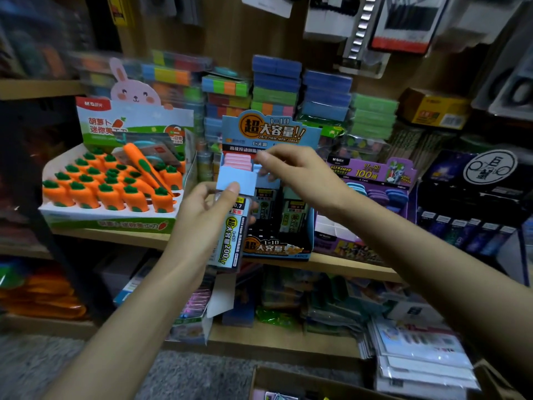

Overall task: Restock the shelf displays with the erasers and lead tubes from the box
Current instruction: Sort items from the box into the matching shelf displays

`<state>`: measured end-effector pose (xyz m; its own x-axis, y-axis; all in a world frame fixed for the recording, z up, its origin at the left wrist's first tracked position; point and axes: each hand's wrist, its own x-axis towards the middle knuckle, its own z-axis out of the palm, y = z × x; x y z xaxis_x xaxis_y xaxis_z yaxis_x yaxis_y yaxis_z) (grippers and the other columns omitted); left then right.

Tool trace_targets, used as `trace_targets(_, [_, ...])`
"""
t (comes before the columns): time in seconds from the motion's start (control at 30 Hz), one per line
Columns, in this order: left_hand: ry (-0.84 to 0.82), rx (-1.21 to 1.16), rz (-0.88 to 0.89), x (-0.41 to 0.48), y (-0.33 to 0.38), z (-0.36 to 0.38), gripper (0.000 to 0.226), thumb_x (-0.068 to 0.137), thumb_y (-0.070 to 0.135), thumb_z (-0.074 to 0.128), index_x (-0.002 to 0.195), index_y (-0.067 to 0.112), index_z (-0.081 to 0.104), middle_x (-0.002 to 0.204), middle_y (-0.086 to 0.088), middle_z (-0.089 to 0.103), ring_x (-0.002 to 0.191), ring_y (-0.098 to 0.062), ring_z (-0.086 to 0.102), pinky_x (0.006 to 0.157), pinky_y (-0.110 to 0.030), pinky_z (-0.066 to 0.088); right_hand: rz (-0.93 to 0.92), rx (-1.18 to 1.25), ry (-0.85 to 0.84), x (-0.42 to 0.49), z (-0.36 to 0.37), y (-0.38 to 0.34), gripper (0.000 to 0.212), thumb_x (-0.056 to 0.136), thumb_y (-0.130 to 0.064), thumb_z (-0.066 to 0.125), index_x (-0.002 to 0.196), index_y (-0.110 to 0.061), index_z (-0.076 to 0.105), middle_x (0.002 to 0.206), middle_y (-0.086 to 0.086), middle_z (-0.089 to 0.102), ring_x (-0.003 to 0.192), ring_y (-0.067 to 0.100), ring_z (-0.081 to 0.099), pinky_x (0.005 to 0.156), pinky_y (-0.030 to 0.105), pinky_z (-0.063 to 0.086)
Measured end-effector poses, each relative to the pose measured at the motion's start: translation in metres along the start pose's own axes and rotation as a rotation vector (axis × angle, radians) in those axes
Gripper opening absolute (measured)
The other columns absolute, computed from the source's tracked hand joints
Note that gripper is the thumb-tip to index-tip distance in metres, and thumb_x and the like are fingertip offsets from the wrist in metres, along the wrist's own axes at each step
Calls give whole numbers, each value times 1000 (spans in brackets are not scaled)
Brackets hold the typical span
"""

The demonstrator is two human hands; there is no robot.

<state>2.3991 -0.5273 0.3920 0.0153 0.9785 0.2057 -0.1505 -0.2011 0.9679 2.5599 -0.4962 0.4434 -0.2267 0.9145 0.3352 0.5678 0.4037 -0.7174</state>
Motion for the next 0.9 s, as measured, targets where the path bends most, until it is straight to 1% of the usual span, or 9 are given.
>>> trace_targets(0.07, [-13, 21, 24, 0, -2, 3, 10, 94, 28, 53, 98, 19, 56, 79, 4, 75, 67, -13, 71, 56, -22, 55, 53, 199, -115, -5, 3, -11, 12, 94, -24, 55, 95, -15, 63, 76, -4, 62, 66, 4, 57, 62, 20, 45])
trace_targets(0.2, [-35, 123, 96, 4, -3, 2, 25, 84, 43, 55, 102, 26, 52, 84, 7, 73, 80, -7, 70, 70, -21, 54, -9, 122, -99, -7, -1, -22, 7, 89, -8, 61, 96, -9, 62, 73, 2, 59, 64, 8, 56, 57, 20, 45])
trace_targets(0.27, [-58, 312, 157, 7, -5, -5, 42, 73, 54, 56, 105, 28, 47, 93, 12, 68, 87, 6, 62, 71, -10, 48, -36, 58, -21, -3, -12, -23, 7, 89, -7, 61, 96, -9, 62, 77, 2, 61, 67, 7, 58, 58, 20, 47])
trace_targets(0.33, [-92, 657, 220, 8, -12, -15, 54, 72, 56, 60, 114, 26, 43, 107, 19, 55, 93, 12, 52, 75, -5, 40, -57, -22, 91, 2, -23, -21, 6, 89, -9, 61, 95, -10, 62, 78, -4, 62, 70, 7, 59, 61, 21, 49])
trace_targets(0.43, [-130, 1059, 212, 13, -31, -27, 79, 75, 46, 71, 137, 15, 34, 137, -2, 40, 126, -15, 40, 97, -26, 37, -79, -202, 170, 9, -28, -11, 8, 89, -14, 62, 96, -11, 64, 82, -5, 63, 78, 11, 61, 70, 23, 50])
trace_targets(0.53, [-169, 1071, 51, 17, -42, -32, 96, 70, 42, 77, 144, 10, 25, 144, -11, 33, 135, -25, 33, 109, -39, 33, -117, -367, 175, 12, -23, 2, 13, 88, -16, 62, 100, -9, 65, 90, -1, 63, 82, 12, 58, 74, 20, 44])
trace_targets(0.63, [-218, 1010, 33, 18, -49, -33, 84, 67, 34, 82, 135, 13, 36, 135, -8, 48, 125, -23, 45, 104, -39, 40, -136, -410, 176, 11, -18, 12, 16, 89, -16, 62, 102, -8, 64, 93, 1, 65, 84, 11, 57, 74, 20, 43])
trace_targets(0.8, [-154, 1088, 81, 18, -52, -33, 73, 73, 27, 79, 132, 13, 37, 133, -8, 51, 122, -24, 48, 96, -36, 42, -170, -480, 127, 5, -8, 18, 19, 90, -18, 61, 106, -8, 64, 103, 5, 69, 95, 19, 62, 85, 36, 47])
trace_targets(0.9, [-123, 1118, 86, 18, -53, -32, 71, 74, 28, 78, 130, 11, 38, 130, -10, 53, 120, -26, 51, 92, -38, 44, -174, -464, 122, 4, -9, 16, 18, 90, -18, 61, 105, -8, 65, 101, 5, 69, 94, 18, 62, 84, 37, 47])
